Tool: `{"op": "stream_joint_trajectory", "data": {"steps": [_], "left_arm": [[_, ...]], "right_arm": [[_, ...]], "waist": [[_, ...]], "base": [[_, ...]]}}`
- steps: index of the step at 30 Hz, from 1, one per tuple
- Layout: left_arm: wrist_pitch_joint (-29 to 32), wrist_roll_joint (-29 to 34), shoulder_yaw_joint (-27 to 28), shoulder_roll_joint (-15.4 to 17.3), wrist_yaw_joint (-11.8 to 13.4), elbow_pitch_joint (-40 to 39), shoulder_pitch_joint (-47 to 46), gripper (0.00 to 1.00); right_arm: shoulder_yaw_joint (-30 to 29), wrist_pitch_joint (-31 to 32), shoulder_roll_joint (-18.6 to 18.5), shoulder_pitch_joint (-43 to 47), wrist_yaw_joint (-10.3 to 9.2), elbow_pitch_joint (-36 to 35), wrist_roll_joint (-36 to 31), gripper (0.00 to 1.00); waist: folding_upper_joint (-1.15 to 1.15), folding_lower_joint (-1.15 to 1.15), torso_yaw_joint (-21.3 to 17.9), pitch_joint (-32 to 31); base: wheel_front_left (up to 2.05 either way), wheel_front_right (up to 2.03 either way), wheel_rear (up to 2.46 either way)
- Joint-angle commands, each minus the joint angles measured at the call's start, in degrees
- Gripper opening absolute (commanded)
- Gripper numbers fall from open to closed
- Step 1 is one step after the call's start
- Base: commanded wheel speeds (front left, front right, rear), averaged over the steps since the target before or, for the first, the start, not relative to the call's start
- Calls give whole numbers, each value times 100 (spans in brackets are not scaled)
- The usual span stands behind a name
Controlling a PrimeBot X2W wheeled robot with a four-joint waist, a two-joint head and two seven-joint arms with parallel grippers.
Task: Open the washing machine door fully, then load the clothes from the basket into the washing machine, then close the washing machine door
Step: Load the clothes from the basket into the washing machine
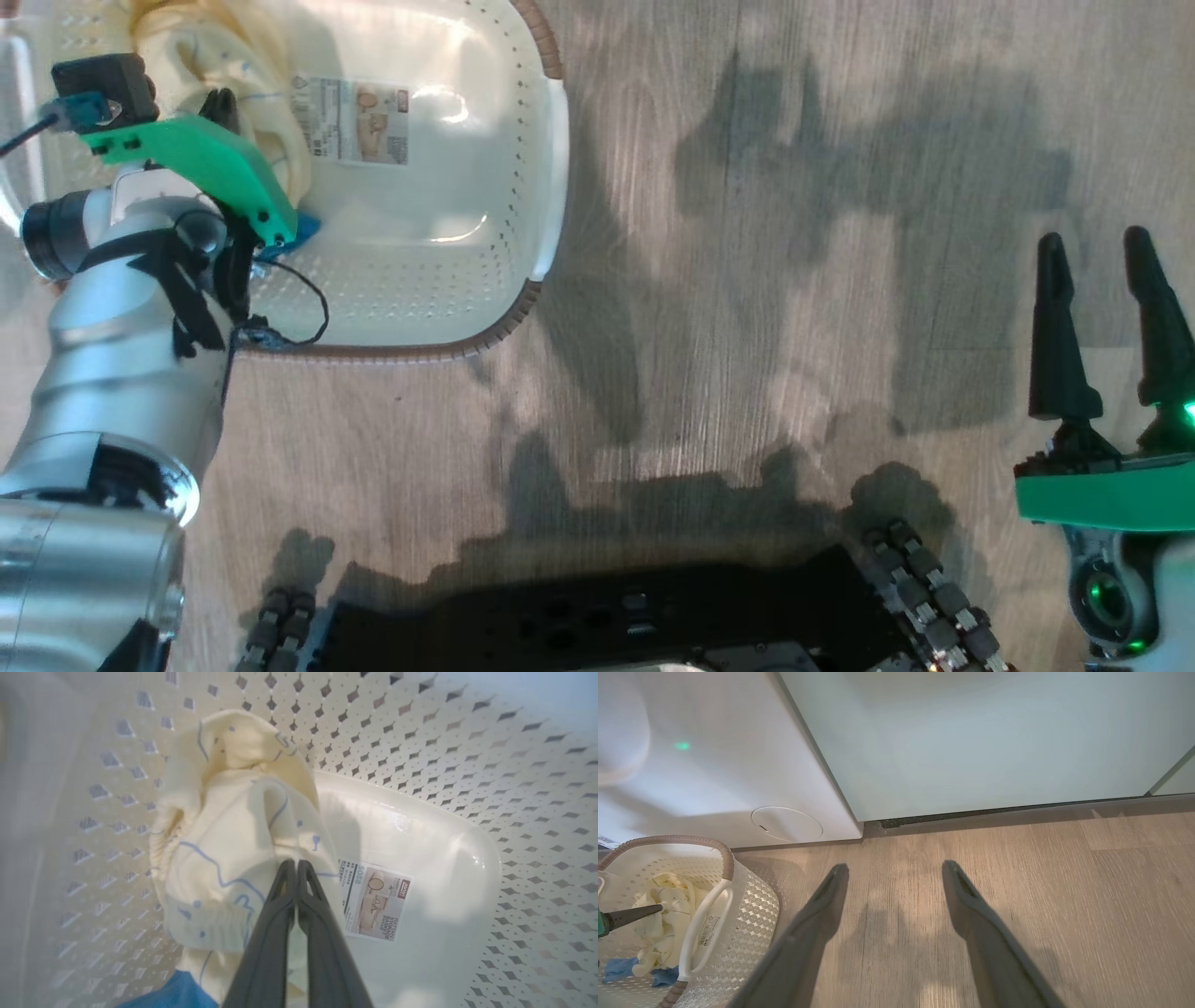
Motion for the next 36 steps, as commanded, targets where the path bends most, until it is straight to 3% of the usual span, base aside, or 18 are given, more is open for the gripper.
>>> {"op": "stream_joint_trajectory", "data": {"steps": [1, 10, 25, 36], "left_arm": [[-97, 32, 56, 203, -21, -10, 105, 0], [-358, 157, -44, 154, 115, -457, 279, 0], [-365, 653, 329, -10, 524, -3239, 1708, 0], [-365, 941, 570, -59, 615, -4551, 2503, 0]], "right_arm": [[63, 10, -82, 191, -16, -162, 7, 100], [-75, 54, -82, 180, -16, -225, -48, 100], [-289, 158, -82, 159, -16, -179, -129, 100], [-370, 222, -110, 240, -16, -33, -144, 100]], "waist": [[0, 0, 45, -32], [0, 0, 266, -285], [0, 0, 603, -1092], [0, 0, 677, -1924]], "base": [[0, 0, 0], [0, 0, 0], [0, 0, 0], [0, 0, 0]]}}
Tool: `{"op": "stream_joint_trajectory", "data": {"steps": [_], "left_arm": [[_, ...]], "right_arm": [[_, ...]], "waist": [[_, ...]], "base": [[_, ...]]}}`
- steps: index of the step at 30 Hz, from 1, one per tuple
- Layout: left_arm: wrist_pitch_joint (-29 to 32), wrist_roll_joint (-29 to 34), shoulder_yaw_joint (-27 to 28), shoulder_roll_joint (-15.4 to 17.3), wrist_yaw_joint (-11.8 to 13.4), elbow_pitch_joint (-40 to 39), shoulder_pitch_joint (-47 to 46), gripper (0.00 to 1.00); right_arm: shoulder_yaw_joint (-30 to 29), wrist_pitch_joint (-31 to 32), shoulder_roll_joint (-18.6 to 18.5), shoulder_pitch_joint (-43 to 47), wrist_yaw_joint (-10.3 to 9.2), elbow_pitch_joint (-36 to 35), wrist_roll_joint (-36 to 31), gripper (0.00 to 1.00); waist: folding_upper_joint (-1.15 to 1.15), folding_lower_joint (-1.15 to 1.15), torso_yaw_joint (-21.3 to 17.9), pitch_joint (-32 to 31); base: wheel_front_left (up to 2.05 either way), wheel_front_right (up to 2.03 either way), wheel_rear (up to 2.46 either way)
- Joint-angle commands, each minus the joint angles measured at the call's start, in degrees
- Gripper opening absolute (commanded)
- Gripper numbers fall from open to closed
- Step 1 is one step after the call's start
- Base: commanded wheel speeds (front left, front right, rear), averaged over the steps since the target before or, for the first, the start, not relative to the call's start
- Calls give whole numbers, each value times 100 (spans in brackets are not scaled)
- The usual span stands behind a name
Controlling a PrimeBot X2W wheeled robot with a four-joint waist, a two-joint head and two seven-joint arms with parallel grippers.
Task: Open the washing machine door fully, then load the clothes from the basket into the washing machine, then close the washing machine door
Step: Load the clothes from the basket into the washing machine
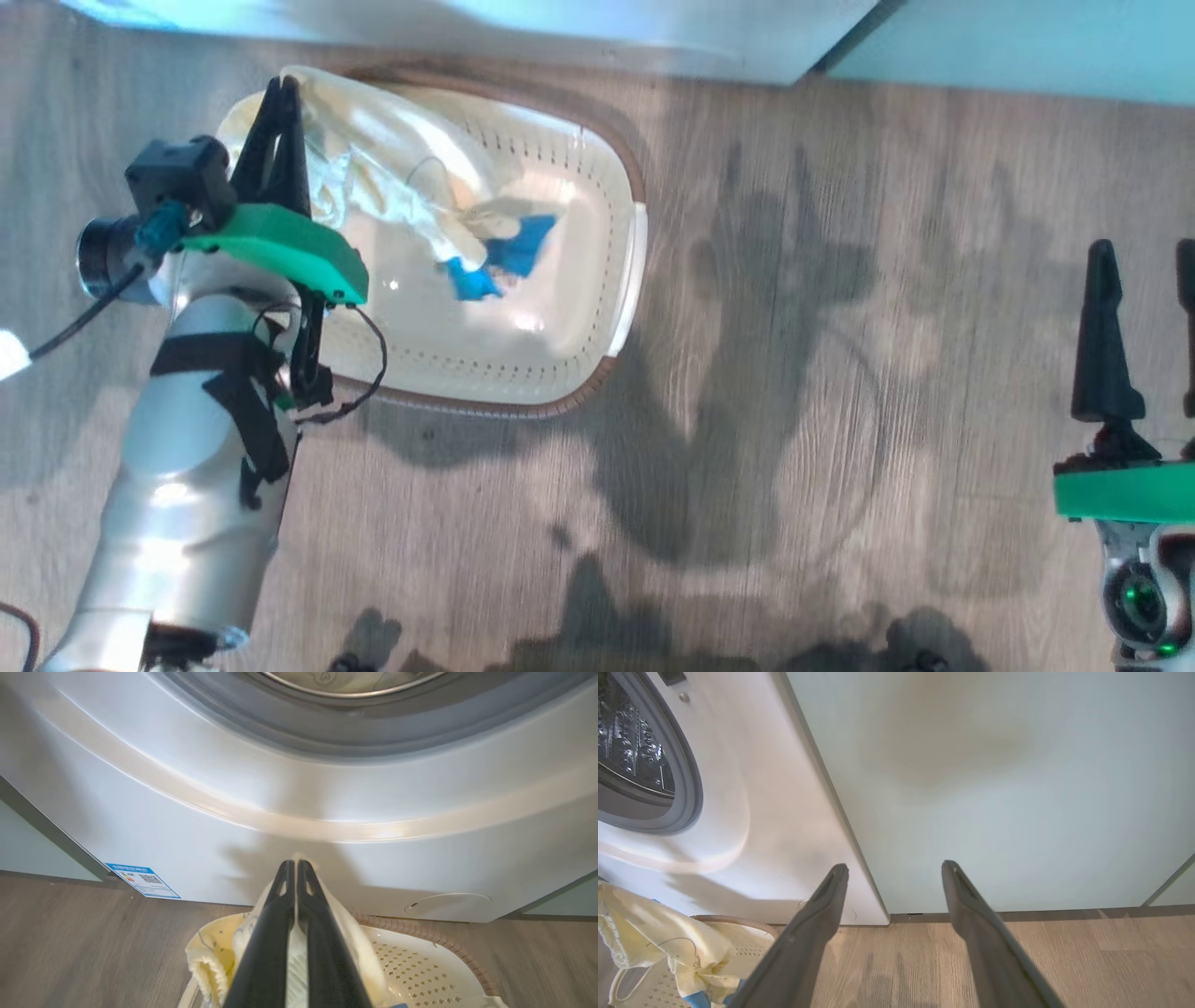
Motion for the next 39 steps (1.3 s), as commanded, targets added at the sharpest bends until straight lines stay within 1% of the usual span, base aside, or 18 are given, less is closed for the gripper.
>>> {"op": "stream_joint_trajectory", "data": {"steps": [1, 9, 16, 20, 22, 25, 33, 39], "left_arm": [[-35, 77, 217, 187, 45, -283, 142, 0], [-36, 200, 355, 261, 100, -886, 661, 0], [-33, 229, 442, 323, 198, -1355, 1309, 0], [49, 214, 467, 350, 253, -1631, 1665, 0], [80, 162, 512, 390, 236, -1707, 1816, 0], [159, 168, 484, 353, 290, -1930, 2116, 0], [412, 166, 399, 314, 359, -2526, 2754, 0], [533, 172, 338, 277, 414, -2774, 3060, 0]], "right_arm": [[73, 37, -99, 221, -16, -103, -37, 100], [111, 86, -149, 301, -16, 136, 1, 100], [178, 91, -187, 392, -16, 385, 22, 100], [195, 111, -213, 490, -16, 500, 13, 100], [223, 126, -240, 537, -16, 551, 9, 100], [253, 155, -276, 603, -16, 590, 3, 100], [280, 294, -306, 787, -16, 528, -31, 100], [315, 407, -291, 906, -16, 465, -65, 100]], "waist": [[0, 1, 21, -286], [0, 1, 7, -1020], [0, 1, -3, -1653], [0, 1, 45, -1978], [0, 1, 67, -2143], [0, 1, 95, -2385], [0, 1, 208, -2814], [0, 1, 249, -3046]], "base": [[0, 0, 0], [0, 0, 0], [0, 0, 0], [0, 0, 0], [0, 0, 0], [0, 0, 0], [0, 0, 0], [0, 0, 0]]}}
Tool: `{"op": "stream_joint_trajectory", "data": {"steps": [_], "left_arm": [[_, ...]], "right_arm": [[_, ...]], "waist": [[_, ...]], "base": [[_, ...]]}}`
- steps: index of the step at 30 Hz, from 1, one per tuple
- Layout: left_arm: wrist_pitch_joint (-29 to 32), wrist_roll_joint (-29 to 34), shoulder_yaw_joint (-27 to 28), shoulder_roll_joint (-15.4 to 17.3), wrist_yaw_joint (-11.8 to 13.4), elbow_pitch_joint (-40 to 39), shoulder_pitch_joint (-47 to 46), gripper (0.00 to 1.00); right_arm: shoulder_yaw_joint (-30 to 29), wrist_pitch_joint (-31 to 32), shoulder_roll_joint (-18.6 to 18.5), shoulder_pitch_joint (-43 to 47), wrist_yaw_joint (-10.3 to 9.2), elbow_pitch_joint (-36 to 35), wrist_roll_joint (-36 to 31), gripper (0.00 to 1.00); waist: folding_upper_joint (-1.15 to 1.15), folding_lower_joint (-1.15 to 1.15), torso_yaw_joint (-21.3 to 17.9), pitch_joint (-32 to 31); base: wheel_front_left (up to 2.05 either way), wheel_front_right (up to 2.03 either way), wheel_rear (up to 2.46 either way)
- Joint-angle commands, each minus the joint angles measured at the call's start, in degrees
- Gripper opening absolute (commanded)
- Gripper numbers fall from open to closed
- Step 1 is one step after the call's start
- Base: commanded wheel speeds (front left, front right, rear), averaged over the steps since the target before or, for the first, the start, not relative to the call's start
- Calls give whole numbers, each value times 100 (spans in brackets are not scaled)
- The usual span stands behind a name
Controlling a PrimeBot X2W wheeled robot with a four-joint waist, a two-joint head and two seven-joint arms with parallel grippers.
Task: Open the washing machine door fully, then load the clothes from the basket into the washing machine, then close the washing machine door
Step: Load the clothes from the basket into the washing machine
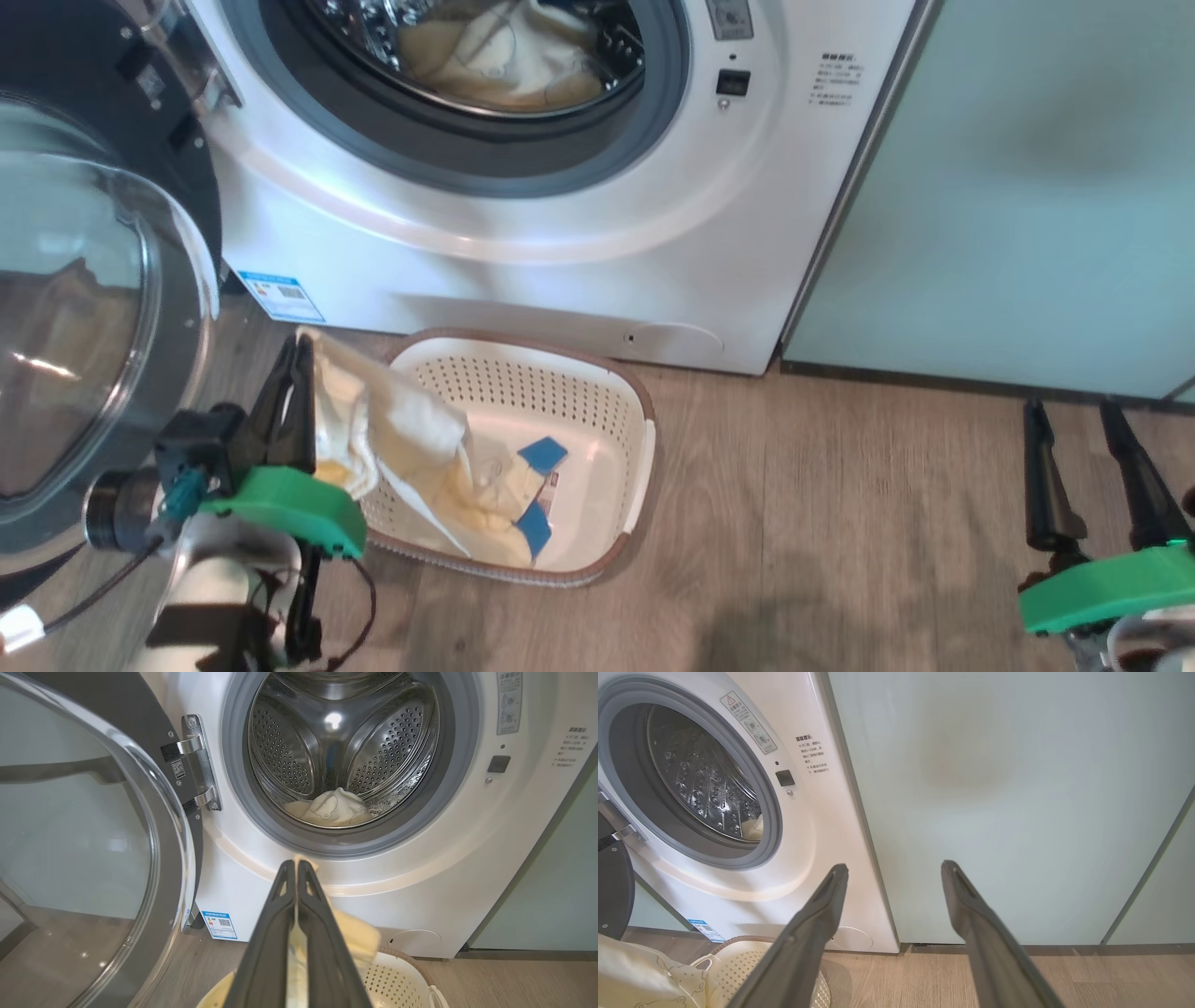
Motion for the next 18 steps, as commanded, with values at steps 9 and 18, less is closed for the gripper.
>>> {"op": "stream_joint_trajectory", "data": {"steps": [9, 18], "left_arm": [[145, -47, 182, 120, 116, -504, 317, 0], [184, -83, 151, 120, 160, -614, 435, 0]], "right_arm": [[123, 156, -61, 246, -16, -340, -110, 100], [101, 222, -21, 330, -16, -421, -119, 100]], "waist": [[-1, 0, 38, -394], [-1, 0, 45, -420]], "base": [[0, 0, 0], [0, 0, 0]]}}
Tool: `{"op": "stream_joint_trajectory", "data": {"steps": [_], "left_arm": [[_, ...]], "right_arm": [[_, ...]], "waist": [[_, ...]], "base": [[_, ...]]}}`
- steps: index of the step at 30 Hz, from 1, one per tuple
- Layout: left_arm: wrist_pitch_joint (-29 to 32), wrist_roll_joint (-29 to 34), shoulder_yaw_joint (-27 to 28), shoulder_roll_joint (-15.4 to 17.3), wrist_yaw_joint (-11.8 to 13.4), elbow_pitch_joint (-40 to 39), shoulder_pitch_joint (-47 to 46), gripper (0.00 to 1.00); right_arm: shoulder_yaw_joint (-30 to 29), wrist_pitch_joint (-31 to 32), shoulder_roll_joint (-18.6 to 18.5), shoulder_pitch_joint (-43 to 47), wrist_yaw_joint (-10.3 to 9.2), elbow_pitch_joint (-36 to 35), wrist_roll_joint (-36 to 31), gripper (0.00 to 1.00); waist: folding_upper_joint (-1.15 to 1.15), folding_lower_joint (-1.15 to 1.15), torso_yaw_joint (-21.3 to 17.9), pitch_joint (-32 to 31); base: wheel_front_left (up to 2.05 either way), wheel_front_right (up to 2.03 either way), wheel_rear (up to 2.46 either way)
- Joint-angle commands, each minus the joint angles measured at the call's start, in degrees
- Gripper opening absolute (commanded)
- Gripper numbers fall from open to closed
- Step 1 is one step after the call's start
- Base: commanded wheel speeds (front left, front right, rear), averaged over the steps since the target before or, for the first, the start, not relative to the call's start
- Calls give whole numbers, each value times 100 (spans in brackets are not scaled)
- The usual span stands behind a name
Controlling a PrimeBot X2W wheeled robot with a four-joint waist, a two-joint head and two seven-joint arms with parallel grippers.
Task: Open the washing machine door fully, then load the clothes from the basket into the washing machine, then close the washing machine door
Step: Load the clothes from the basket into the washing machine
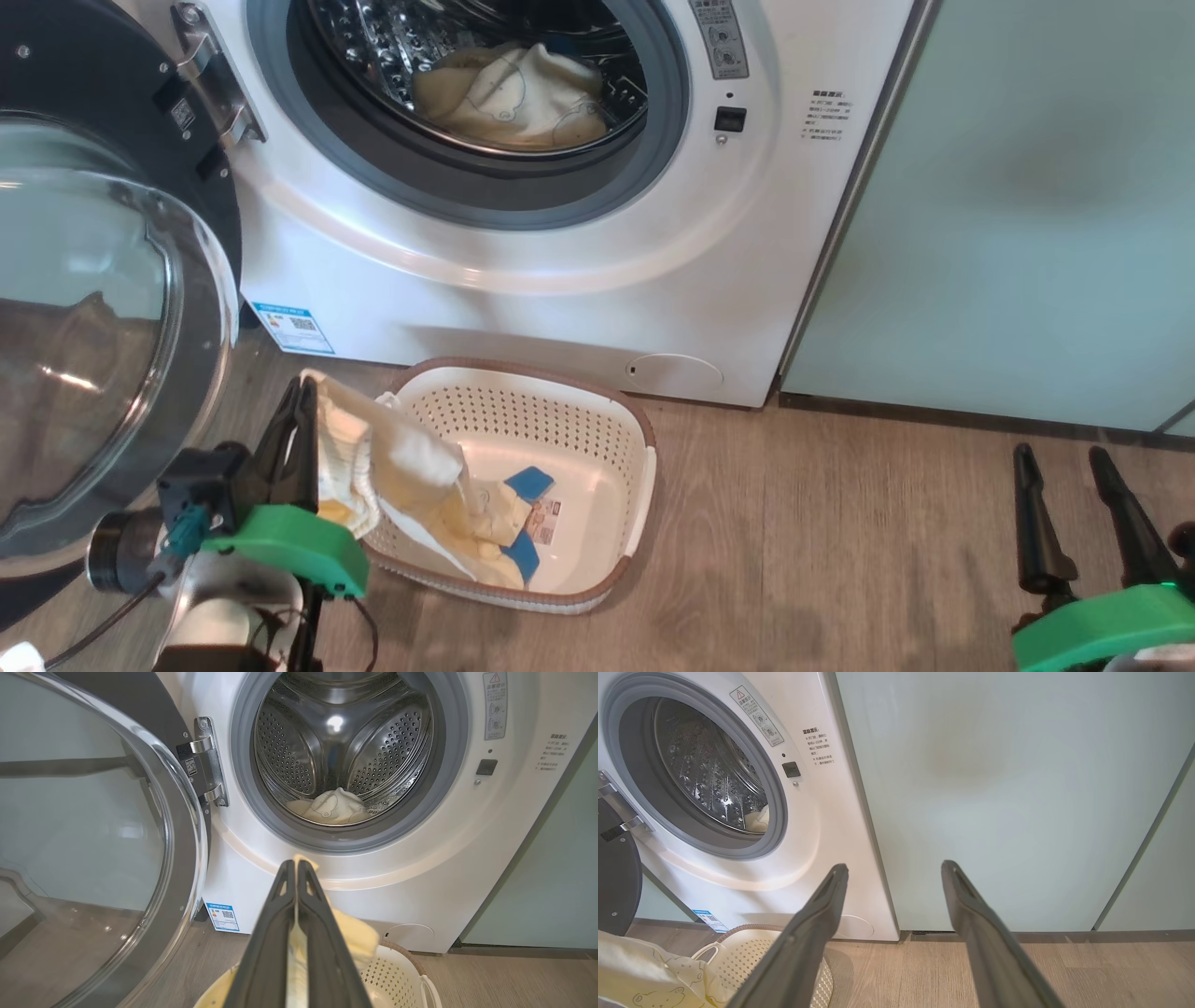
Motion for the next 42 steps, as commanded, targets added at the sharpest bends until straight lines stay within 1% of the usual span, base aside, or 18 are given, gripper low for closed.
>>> {"op": "stream_joint_trajectory", "data": {"steps": [1, 13, 21, 33, 42], "left_arm": [[-8, -38, 184, 124, 43, -238, -134, 0], [-41, -122, 130, 116, 48, -216, -237, 0], [-15, -157, 102, 178, 28, -177, -510, 0], [10, -288, 188, 353, -22, 224, -1351, 0], [1, -439, 308, 617, -156, 832, -2409, 0]], "right_arm": [[103, 9, -62, -118, -16, -230, -45, 100], [145, 25, -40, -147, -16, -237, -34, 100], [220, 1, -18, -231, -16, -254, -5, 100], [304, -178, 22, -539, -16, -160, 99, 100], [357, -384, 41, -880, -16, -81, 172, 100]], "waist": [[0, 0, 1, 1], [0, 0, -55, 72], [0, 0, -204, 288], [0, 0, -580, 1028], [0, 0, -884, 1780]], "base": [[0, 0, 0], [0, 0, 0], [0, 0, 0], [0, 0, 0], [0, 0, 0]]}}
